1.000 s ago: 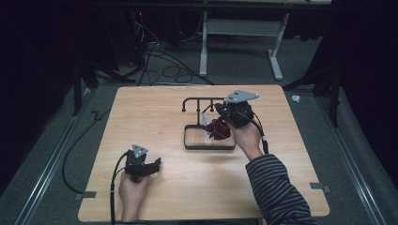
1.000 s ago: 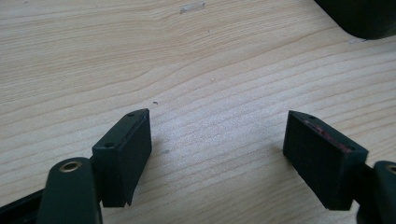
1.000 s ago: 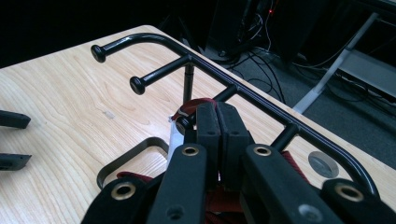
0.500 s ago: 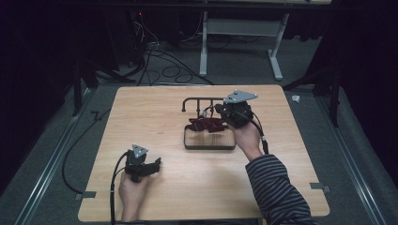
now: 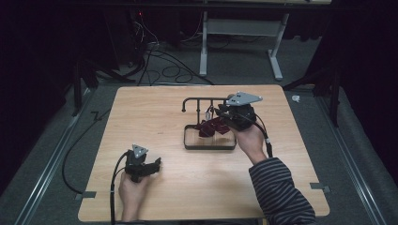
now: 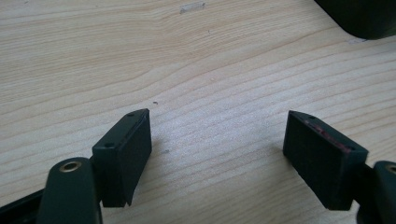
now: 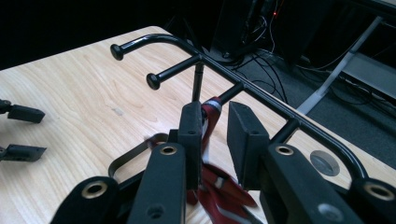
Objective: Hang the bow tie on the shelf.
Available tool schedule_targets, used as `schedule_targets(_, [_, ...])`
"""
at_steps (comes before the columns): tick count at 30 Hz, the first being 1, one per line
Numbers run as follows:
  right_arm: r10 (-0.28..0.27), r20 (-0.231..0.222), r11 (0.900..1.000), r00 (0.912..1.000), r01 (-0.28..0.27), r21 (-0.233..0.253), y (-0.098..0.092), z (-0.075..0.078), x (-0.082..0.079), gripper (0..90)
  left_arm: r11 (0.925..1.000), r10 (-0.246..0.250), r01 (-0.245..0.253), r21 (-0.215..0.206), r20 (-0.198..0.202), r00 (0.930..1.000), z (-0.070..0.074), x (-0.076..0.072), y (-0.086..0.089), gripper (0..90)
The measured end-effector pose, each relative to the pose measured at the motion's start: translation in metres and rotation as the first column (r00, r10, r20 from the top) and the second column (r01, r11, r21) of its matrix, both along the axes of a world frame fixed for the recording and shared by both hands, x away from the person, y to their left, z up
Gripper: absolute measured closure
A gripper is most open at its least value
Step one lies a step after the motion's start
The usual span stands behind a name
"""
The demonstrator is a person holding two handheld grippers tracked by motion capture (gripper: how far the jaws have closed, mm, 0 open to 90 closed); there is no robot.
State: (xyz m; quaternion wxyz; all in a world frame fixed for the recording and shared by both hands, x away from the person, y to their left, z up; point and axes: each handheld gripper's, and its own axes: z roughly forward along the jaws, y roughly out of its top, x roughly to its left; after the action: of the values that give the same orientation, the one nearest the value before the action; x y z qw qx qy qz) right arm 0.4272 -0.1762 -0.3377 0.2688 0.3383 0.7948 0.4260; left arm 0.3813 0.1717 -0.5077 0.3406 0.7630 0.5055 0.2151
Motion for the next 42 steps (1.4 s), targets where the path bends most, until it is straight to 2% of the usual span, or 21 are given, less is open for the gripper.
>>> schedule_targets(17, [-0.015,-0.032,0.999,0.9994,0.016,0.031,-0.016,-0.006,-0.007,65.8,1.0,0.0,0.0,0.0,0.0,1.0,0.0,0.0,0.0,24.1])
schedule_targets(24, [-0.019,-0.031,0.999,0.9993,0.02,0.039,-0.022,-0.006,-0.011,63.6,1.0,-0.001,0.001,0.0,0.0,1.0,0.0,0.0,0.0,24.1])
schedule_targets(42, [-0.049,-0.075,0.997,0.996,0.054,0.06,-0.039,-0.017,-0.016,60.8,1.0,-0.001,0.001,0.0,0.002,1.0,0.0,-0.001,0.0,24.0])
